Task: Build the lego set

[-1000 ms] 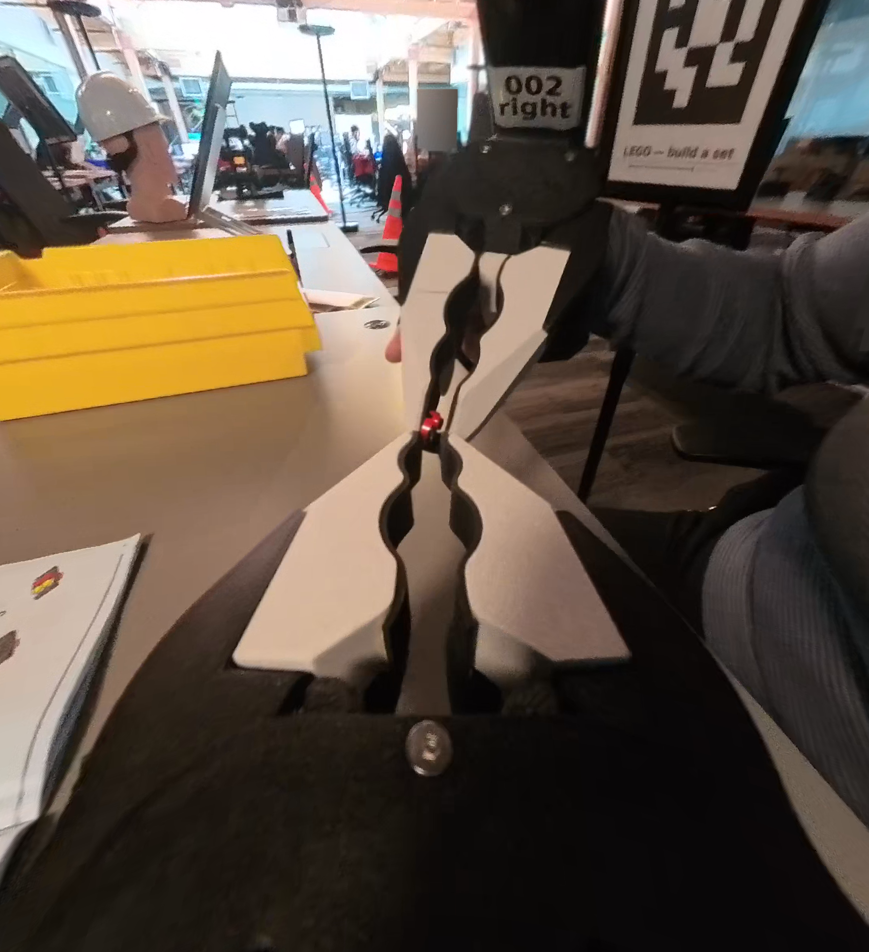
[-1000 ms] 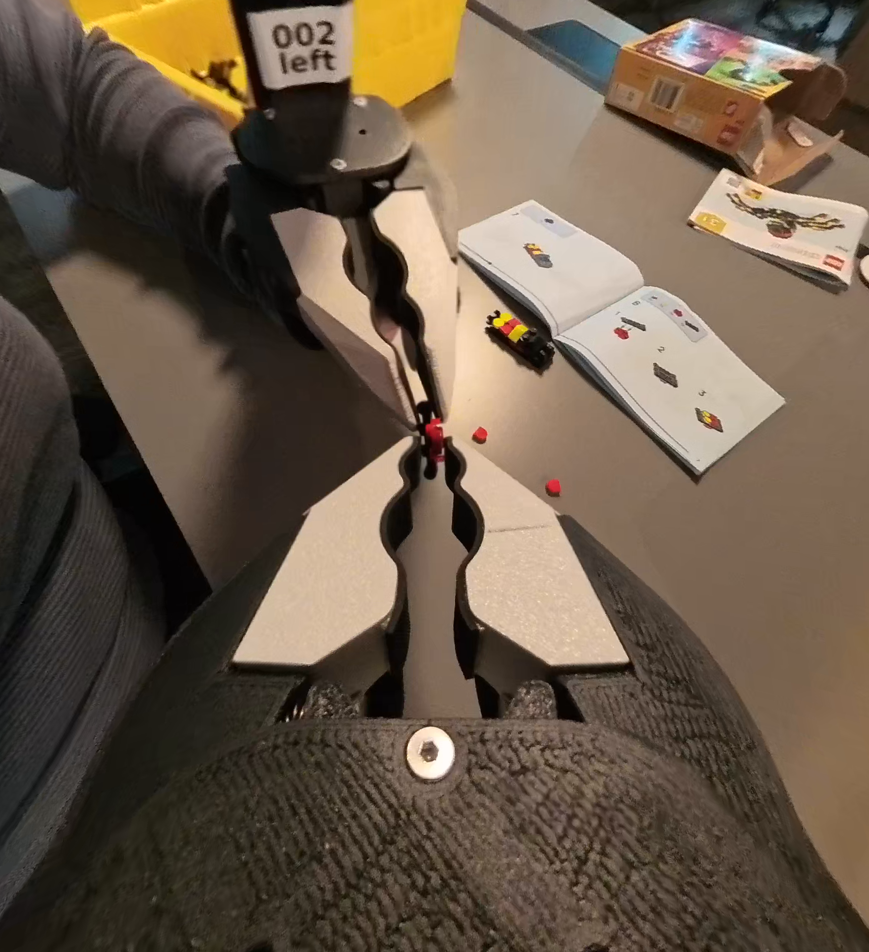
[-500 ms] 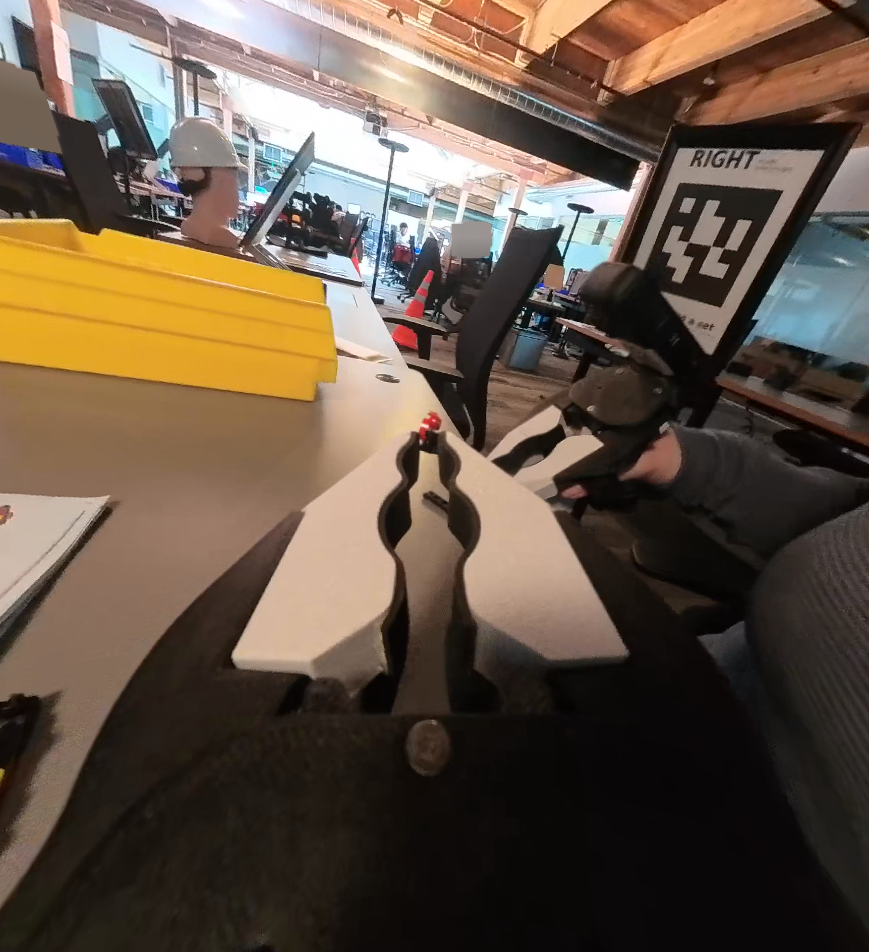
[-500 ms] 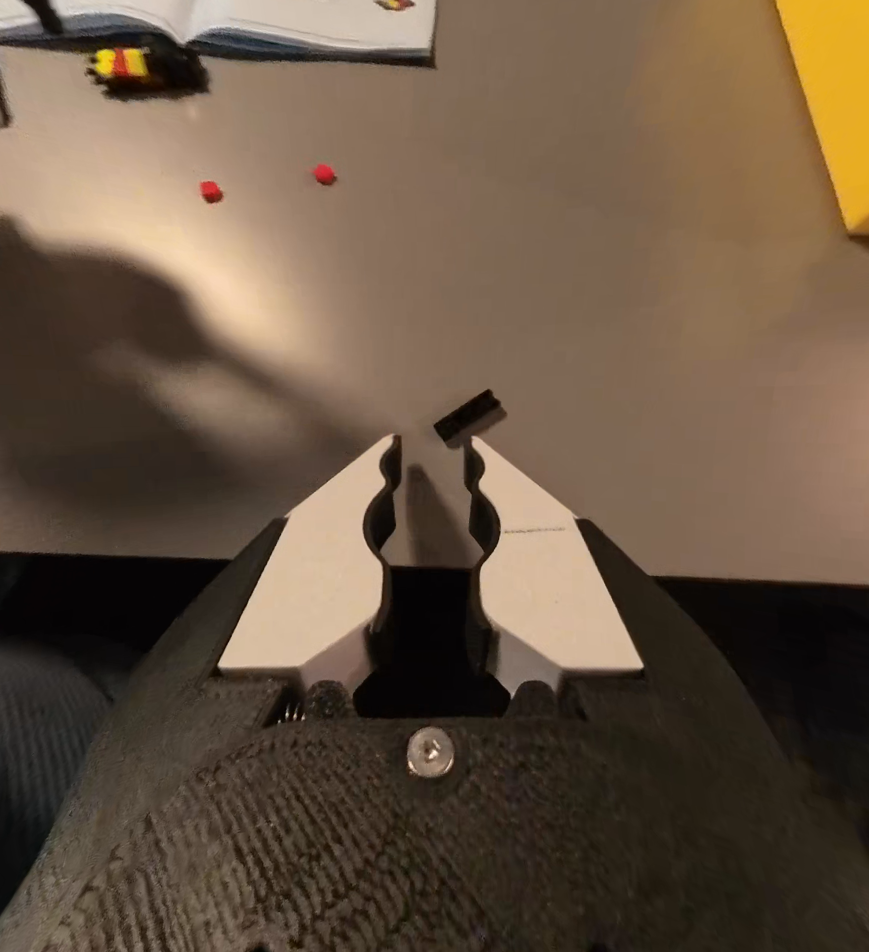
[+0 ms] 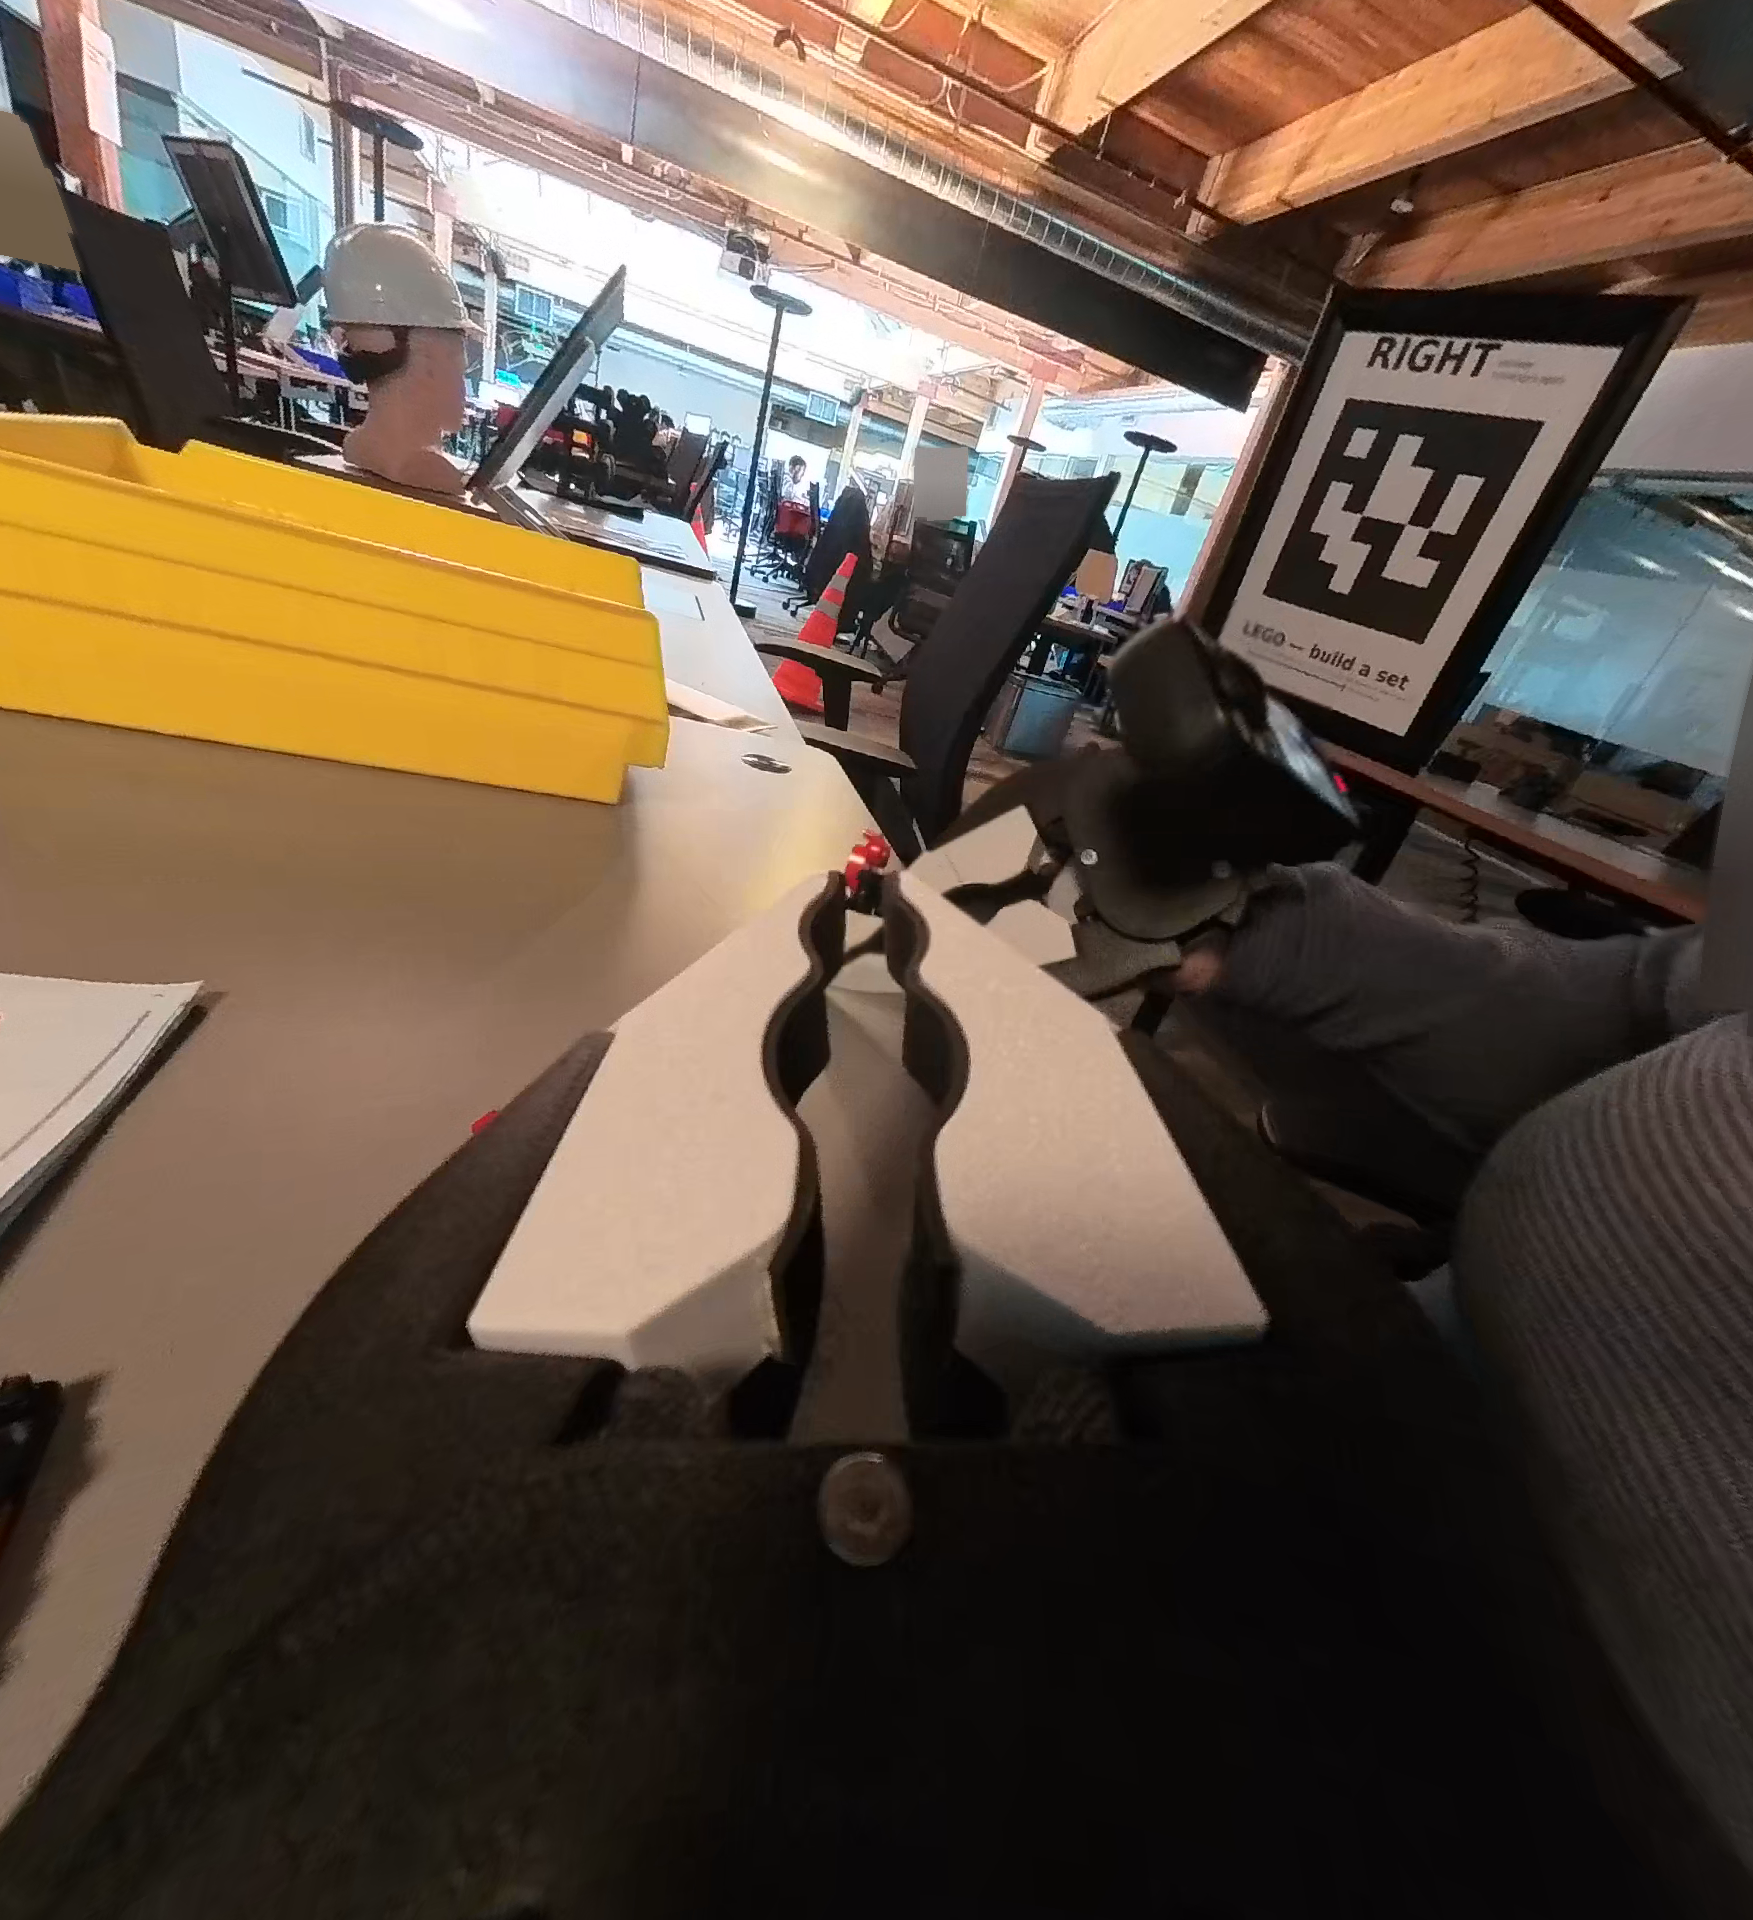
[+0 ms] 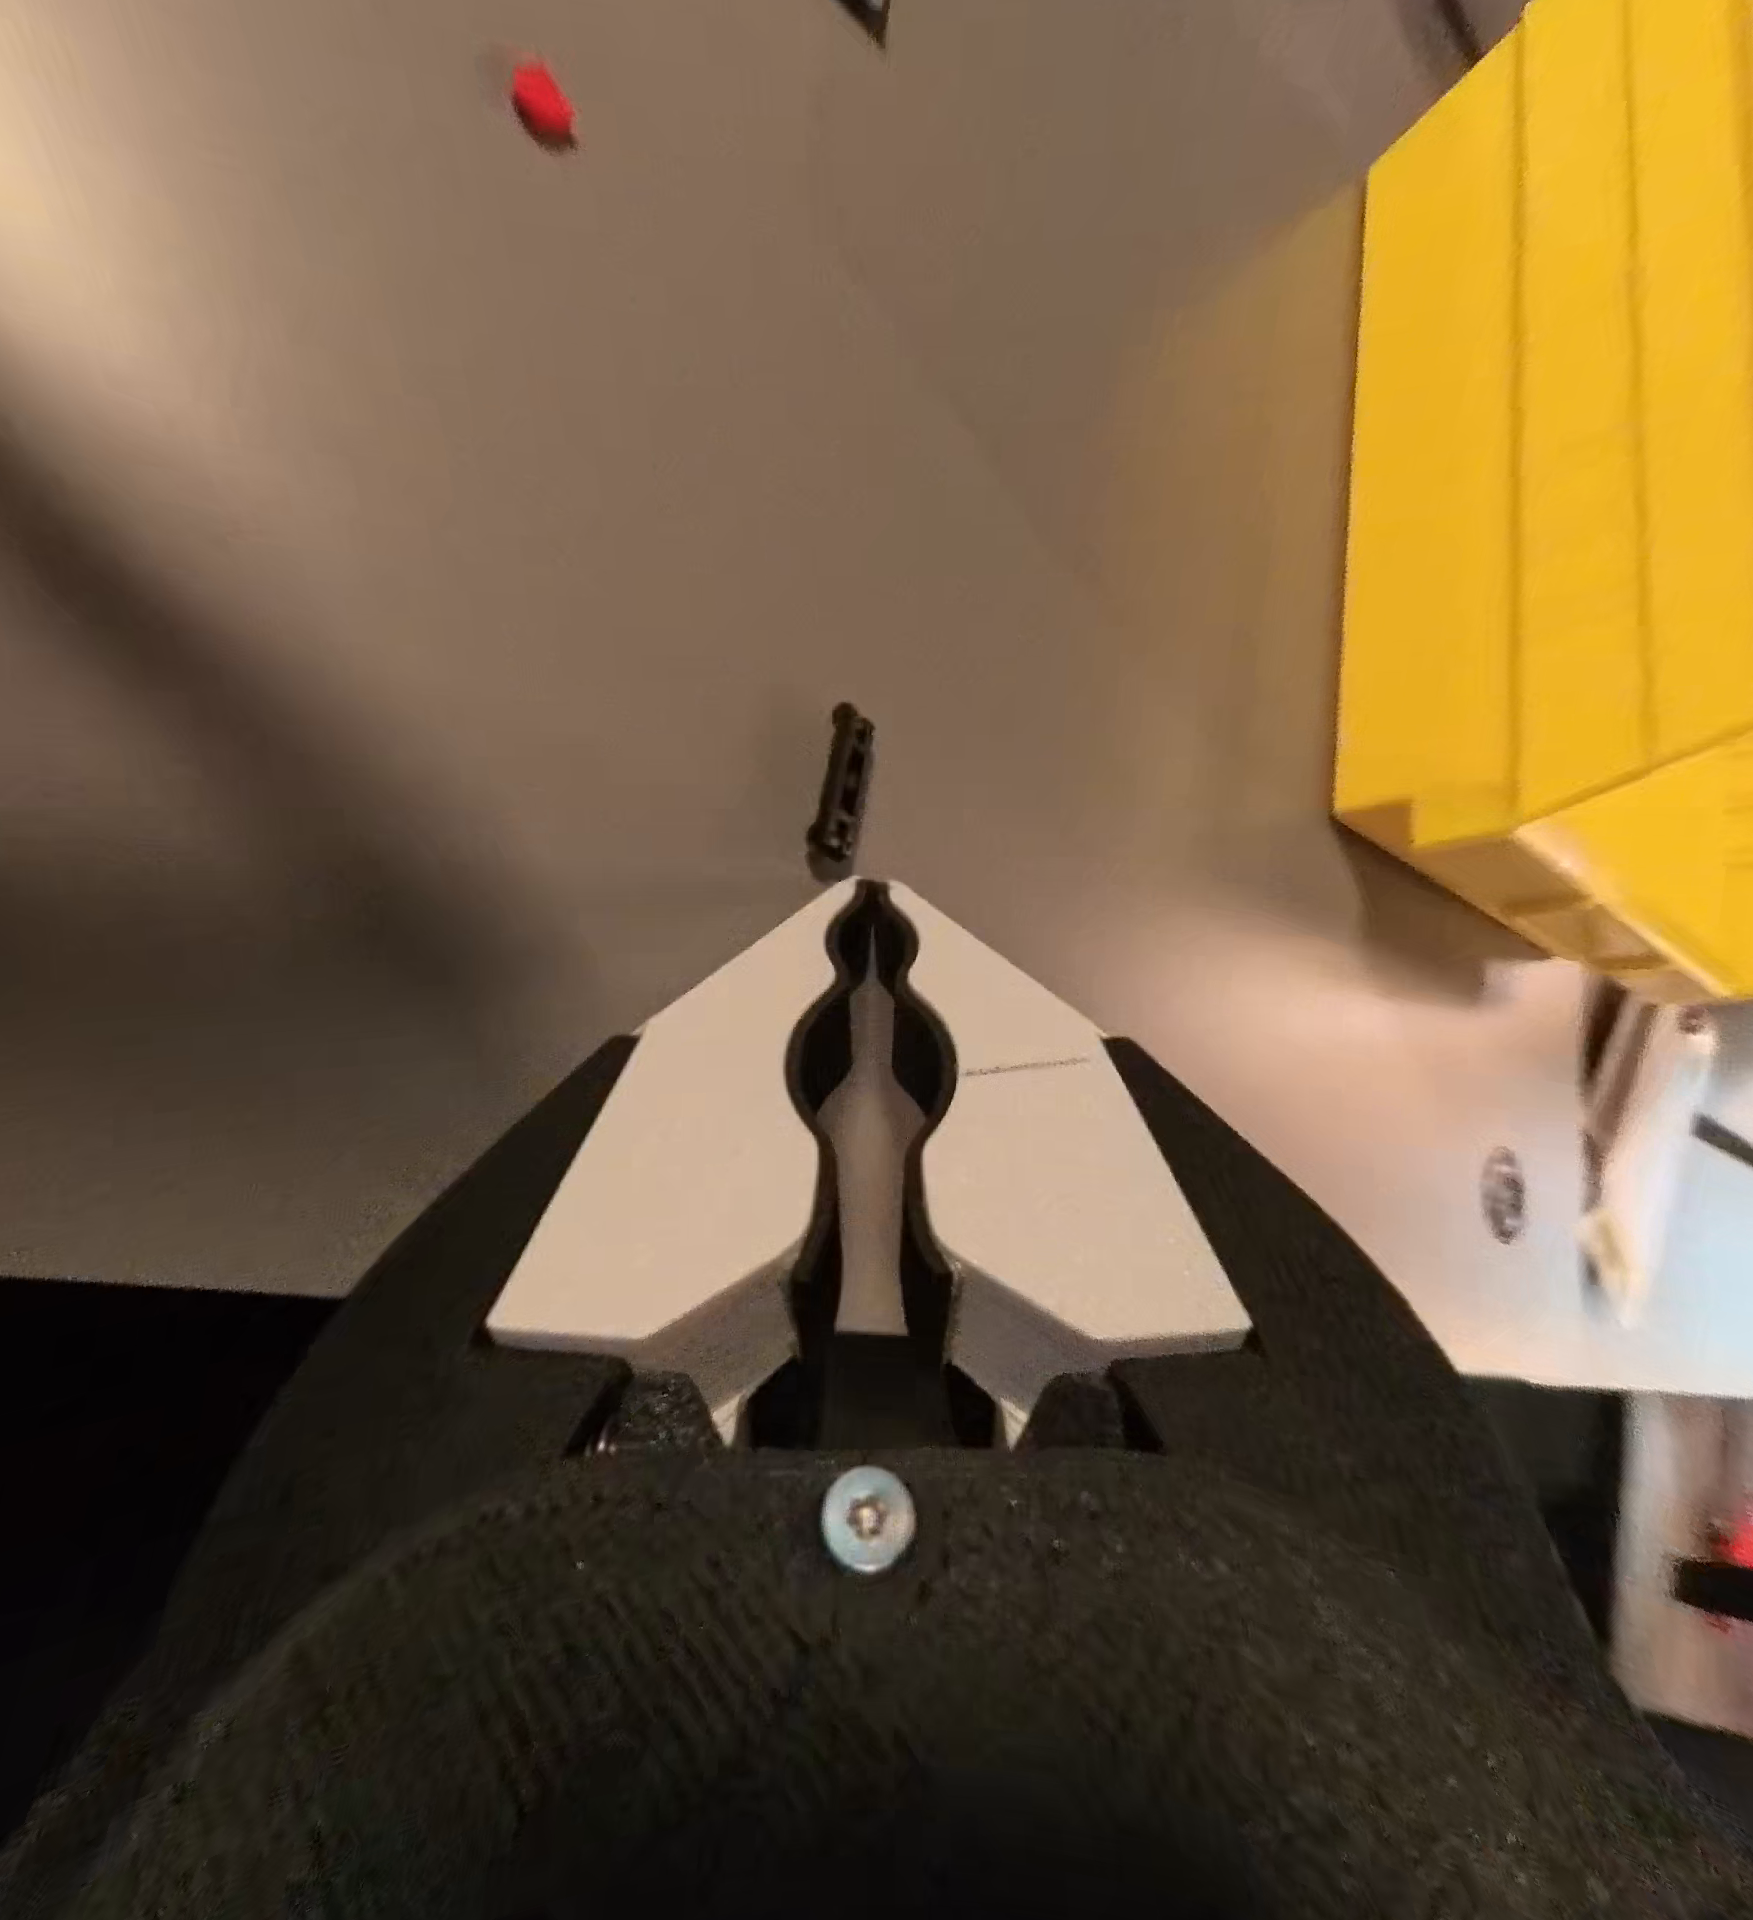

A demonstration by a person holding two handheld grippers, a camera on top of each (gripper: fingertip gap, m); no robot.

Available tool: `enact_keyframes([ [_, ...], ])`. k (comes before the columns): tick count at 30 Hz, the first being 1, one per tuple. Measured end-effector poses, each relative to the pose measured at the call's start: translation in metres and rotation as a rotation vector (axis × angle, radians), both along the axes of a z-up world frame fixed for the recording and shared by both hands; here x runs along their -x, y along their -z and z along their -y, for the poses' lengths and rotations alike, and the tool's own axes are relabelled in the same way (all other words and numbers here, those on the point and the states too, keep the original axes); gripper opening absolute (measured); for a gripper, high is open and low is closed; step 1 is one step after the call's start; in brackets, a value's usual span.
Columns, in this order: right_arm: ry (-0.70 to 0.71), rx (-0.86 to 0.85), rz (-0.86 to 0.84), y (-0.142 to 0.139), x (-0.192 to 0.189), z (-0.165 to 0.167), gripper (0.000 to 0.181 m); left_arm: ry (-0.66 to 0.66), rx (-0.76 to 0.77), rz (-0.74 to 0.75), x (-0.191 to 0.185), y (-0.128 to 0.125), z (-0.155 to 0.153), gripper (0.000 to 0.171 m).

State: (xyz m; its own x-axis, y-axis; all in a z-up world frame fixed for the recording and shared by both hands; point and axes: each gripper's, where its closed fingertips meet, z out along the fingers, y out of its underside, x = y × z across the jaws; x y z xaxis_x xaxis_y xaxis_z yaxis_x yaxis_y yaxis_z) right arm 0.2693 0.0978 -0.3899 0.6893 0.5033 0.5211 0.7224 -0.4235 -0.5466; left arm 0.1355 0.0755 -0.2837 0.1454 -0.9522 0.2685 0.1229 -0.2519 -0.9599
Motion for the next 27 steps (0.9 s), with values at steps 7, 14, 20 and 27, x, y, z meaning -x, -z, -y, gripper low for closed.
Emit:
enact_keyframes([
  [7, 0.025, 0.129, -0.501, -0.003, 0.018, -0.003, 0.027, 0.024, 0.039, 0.018, 0.0, 0.0, -0.001, 0.005],
  [14, -0.071, 0.035, -0.286, 0.0, 0.021, -0.007, 0.006, 0.032, 0.096, 0.041, 0.002, 0.0, -0.006, 0.005],
  [20, -0.491, -0.297, 0.427, -0.016, 0.037, -0.019, 0.006, 0.03, 0.156, 0.059, 0.004, 0.001, -0.012, 0.006],
  [27, -1.042, -0.656, 1.258, -0.01, 0.057, -0.012, 0.005, 0.034, 0.177, 0.063, 0.004, 0.002, -0.013, 0.005],
])
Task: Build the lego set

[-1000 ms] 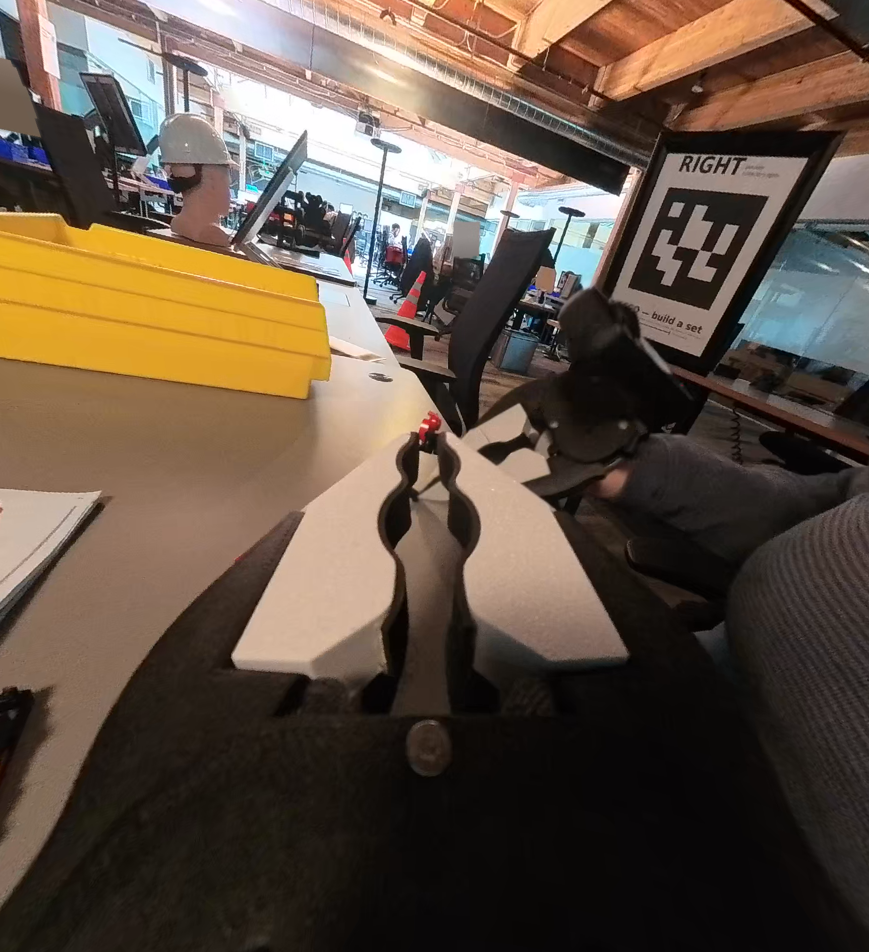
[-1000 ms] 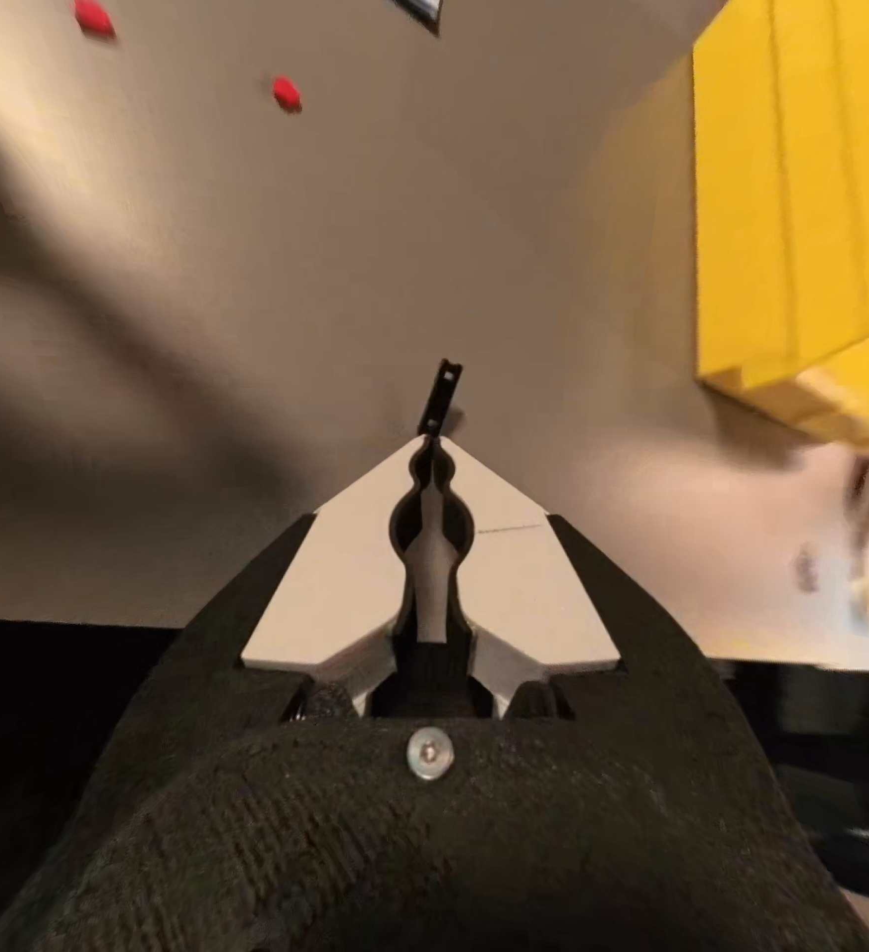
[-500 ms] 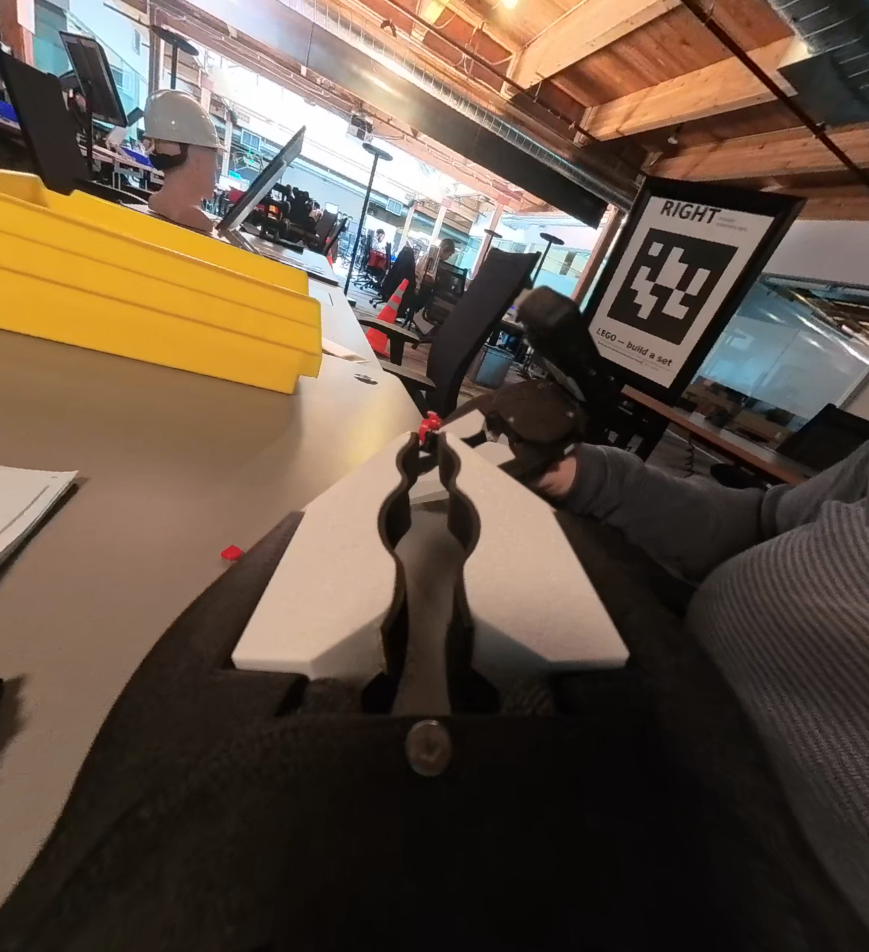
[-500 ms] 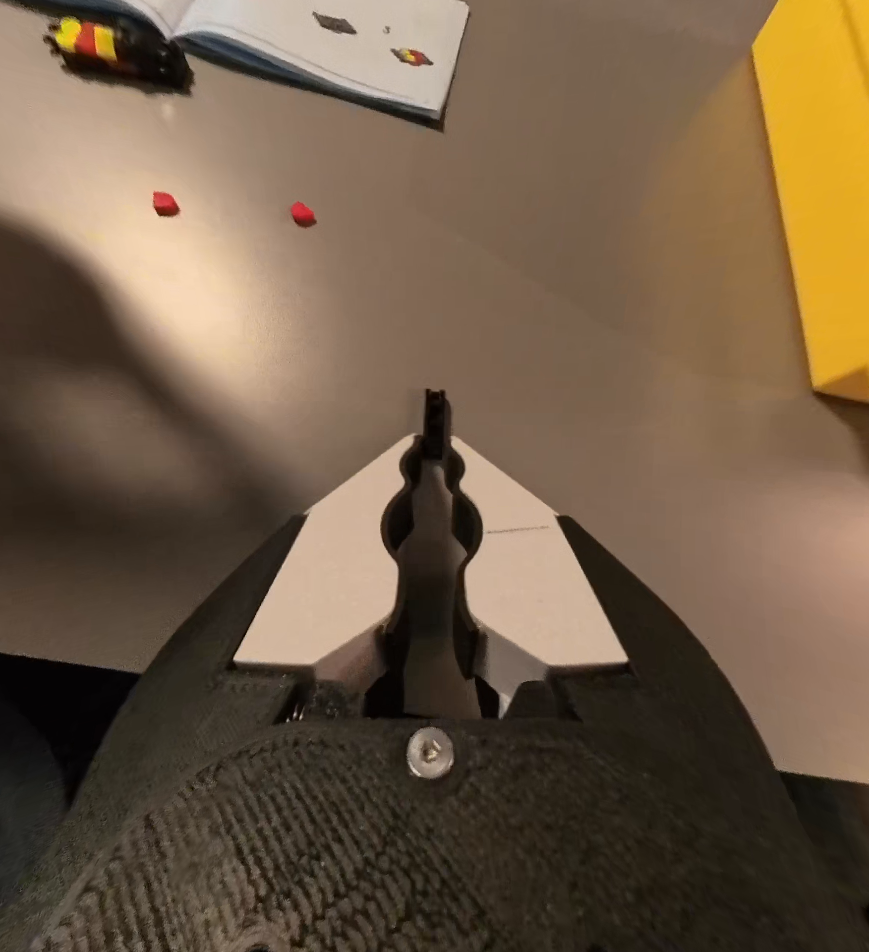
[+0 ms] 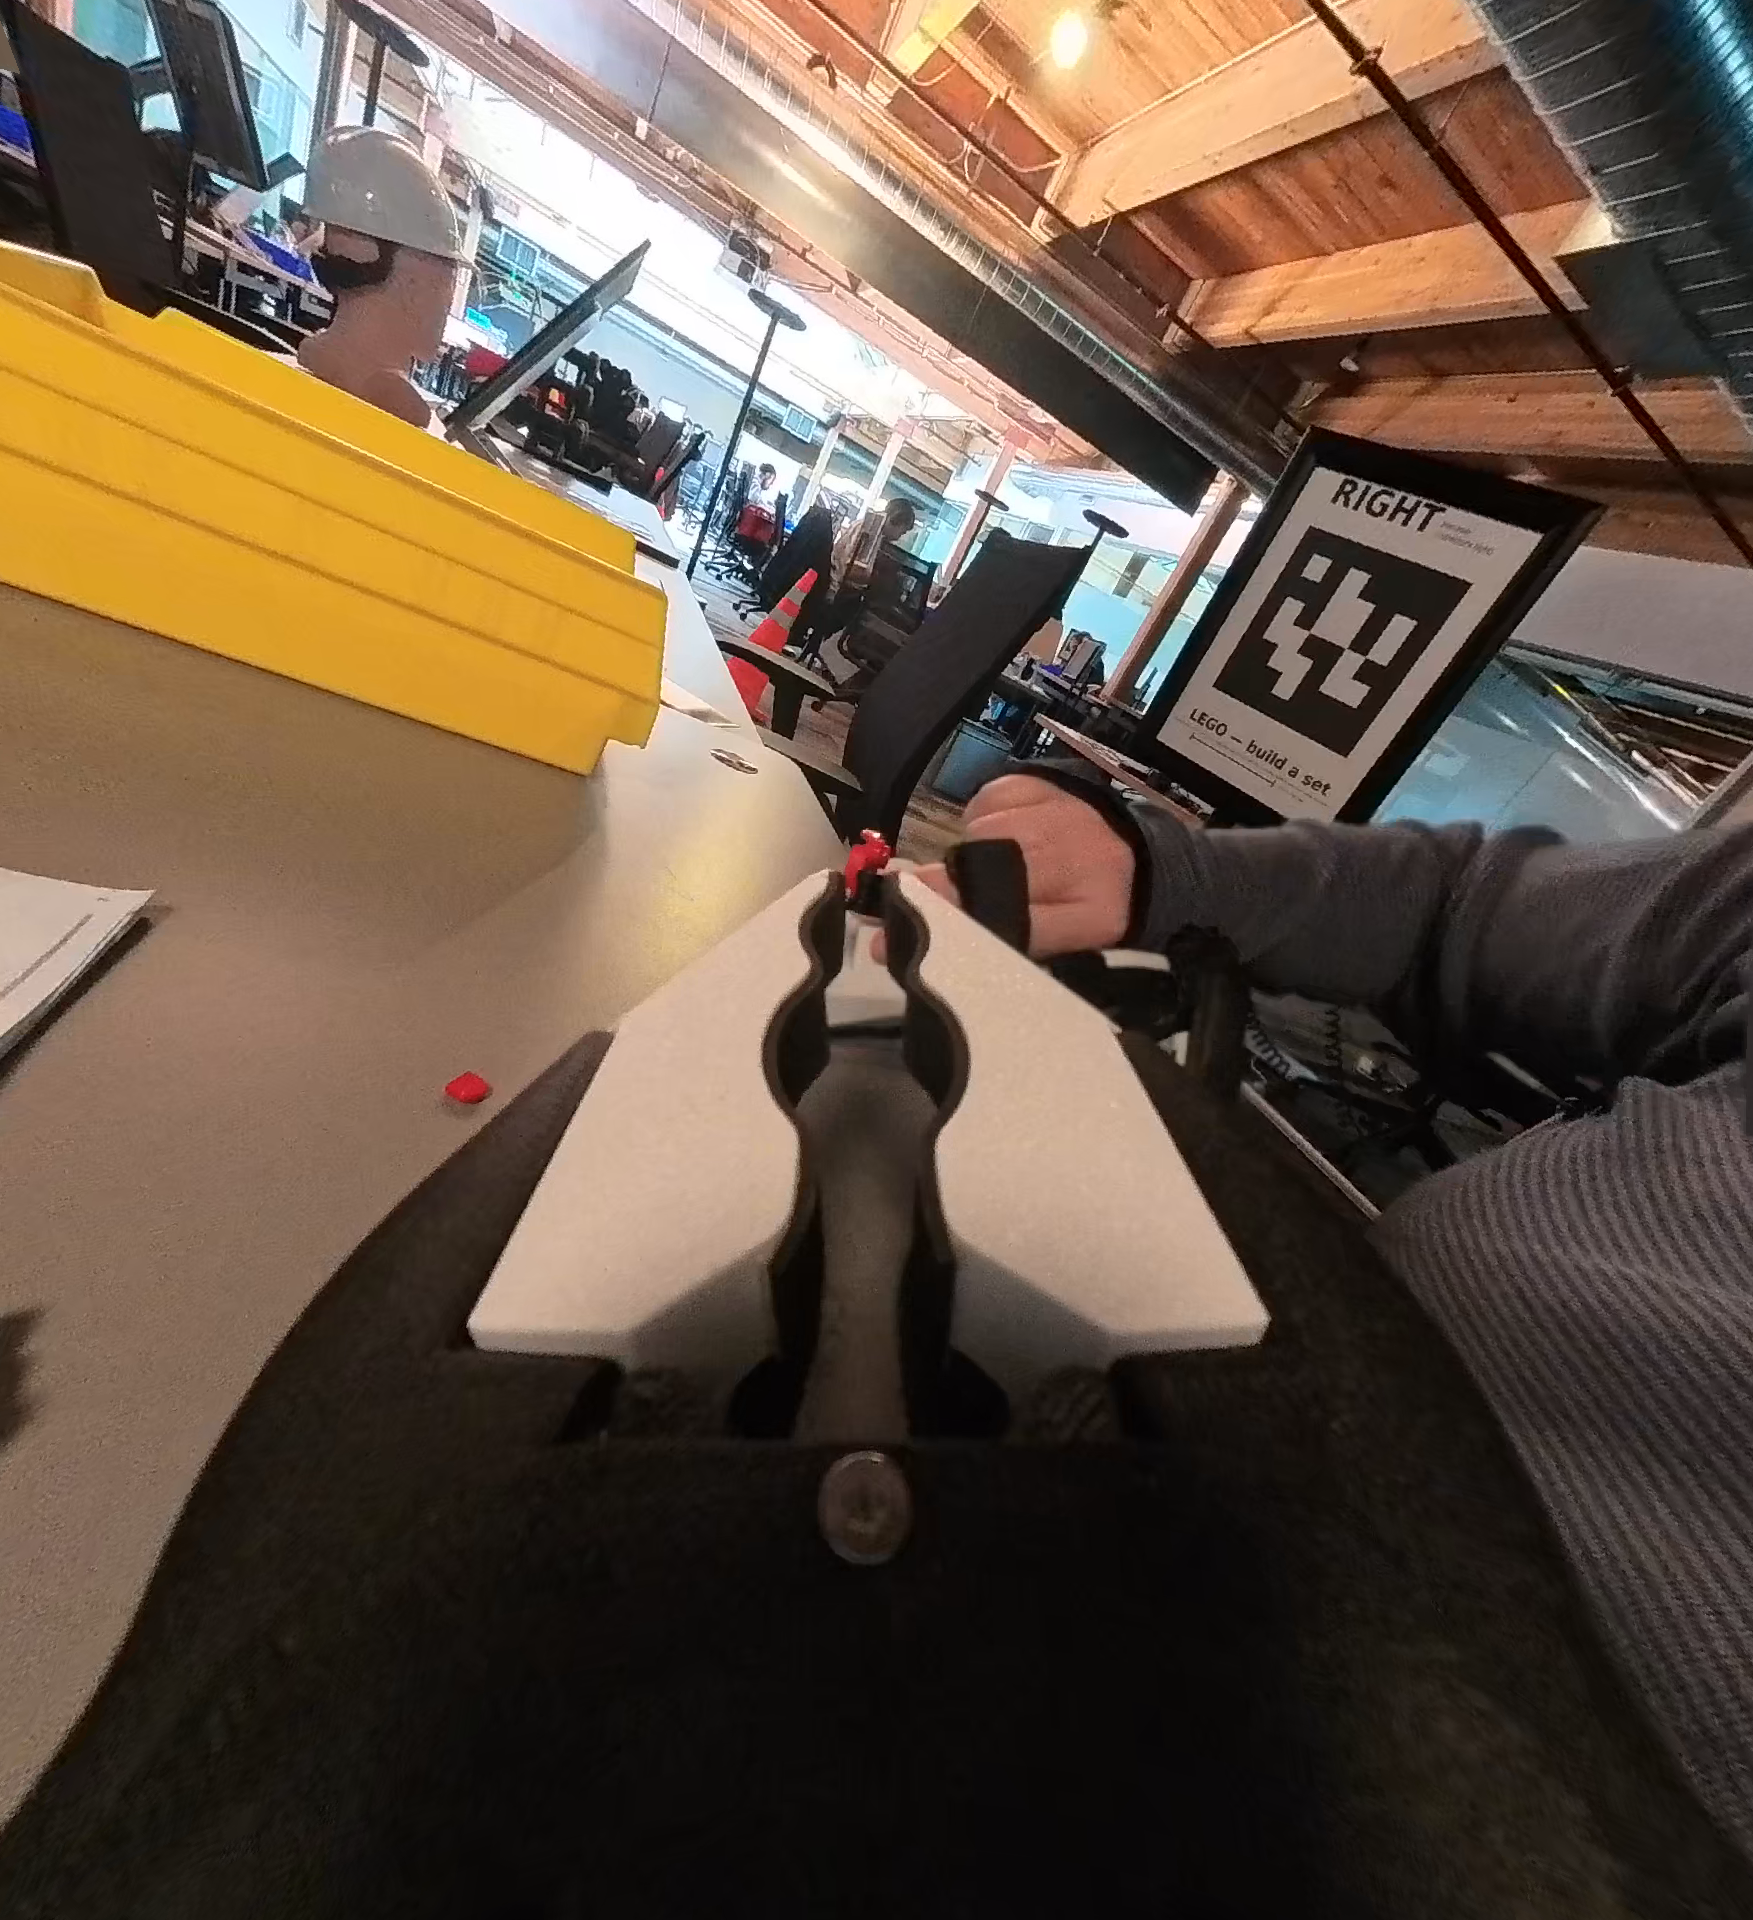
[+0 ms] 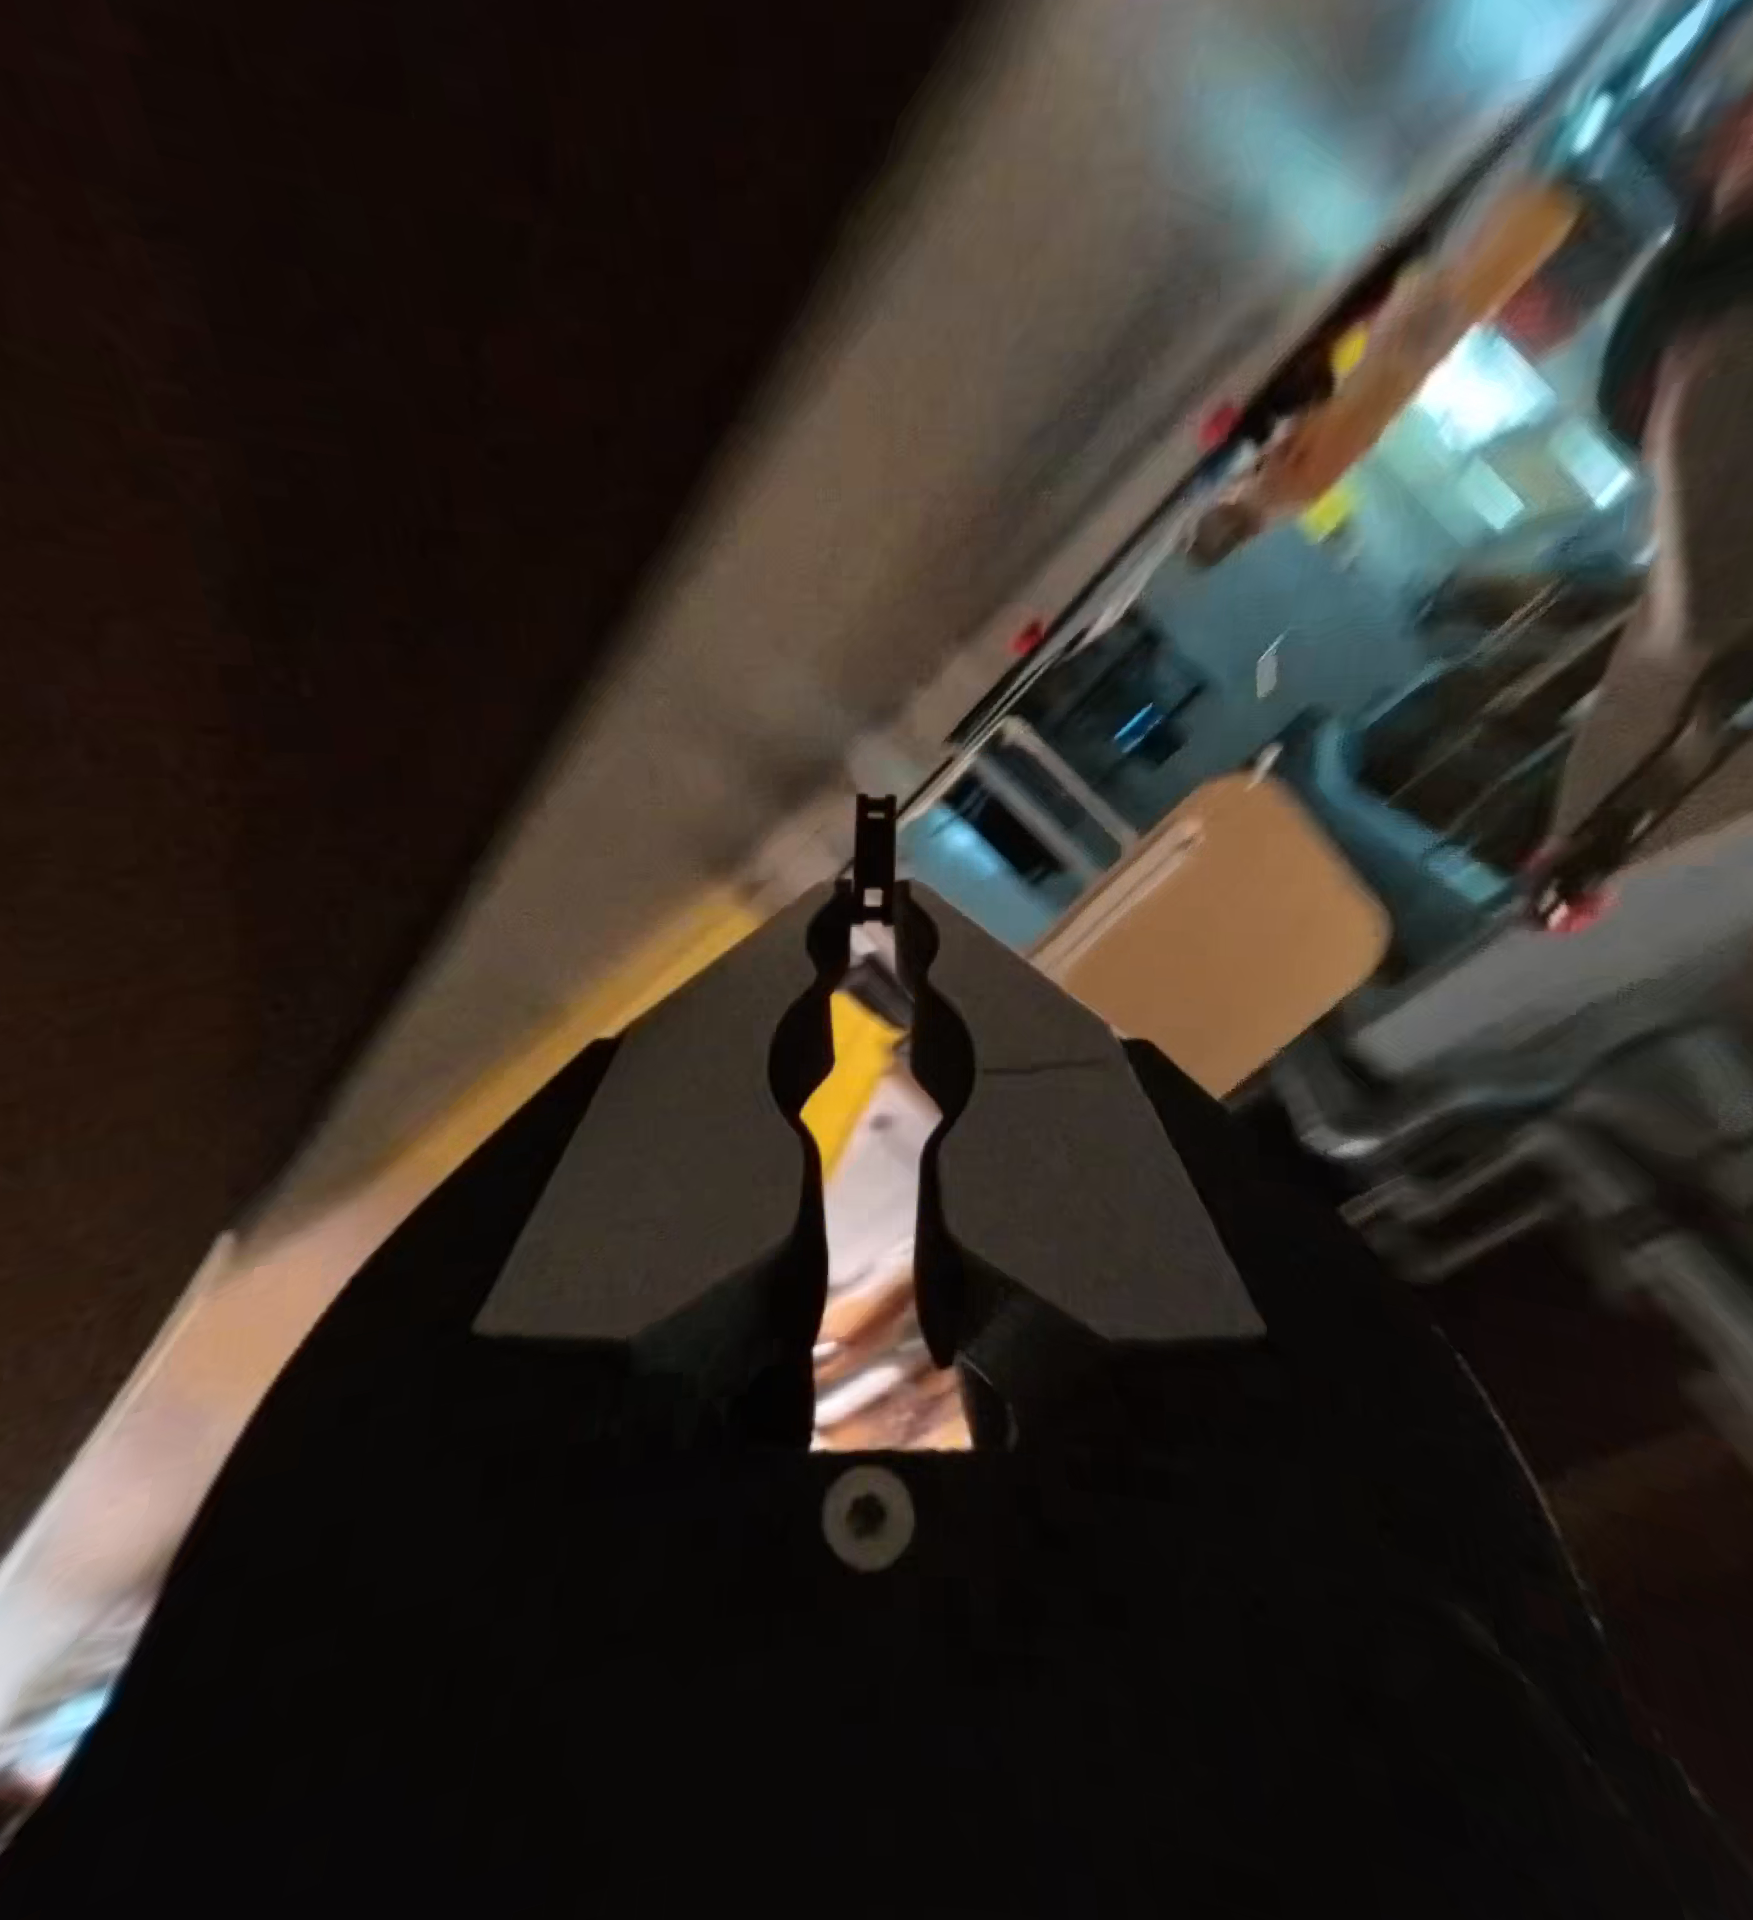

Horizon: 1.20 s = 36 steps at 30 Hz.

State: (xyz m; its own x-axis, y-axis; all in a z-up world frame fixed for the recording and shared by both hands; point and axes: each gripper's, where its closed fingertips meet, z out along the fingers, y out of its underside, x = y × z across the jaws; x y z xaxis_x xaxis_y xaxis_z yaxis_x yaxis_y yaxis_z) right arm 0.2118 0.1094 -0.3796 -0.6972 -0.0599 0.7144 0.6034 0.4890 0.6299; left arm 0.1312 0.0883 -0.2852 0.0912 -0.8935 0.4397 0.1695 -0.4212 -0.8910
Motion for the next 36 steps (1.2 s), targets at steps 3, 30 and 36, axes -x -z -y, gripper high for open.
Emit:
enact_keyframes([
  [3, -0.212, -0.059, 0.184, 0.008, 0.007, 0.014, 0.005, 0.003, 0.002, -0.001, 0.0, 0.0, 0.0, 0.006],
  [30, 0.904, 1.18, -1.713, 0.007, 0.005, 0.022, 0.013, 0.016, 0.157, 0.068, 0.001, 0.002, -0.004, 0.005],
  [36, 0.966, 1.179, -1.674, 0.011, 0.012, 0.023, 0.017, 0.021, 0.153, 0.066, 0.001, 0.002, -0.004, 0.005],
])
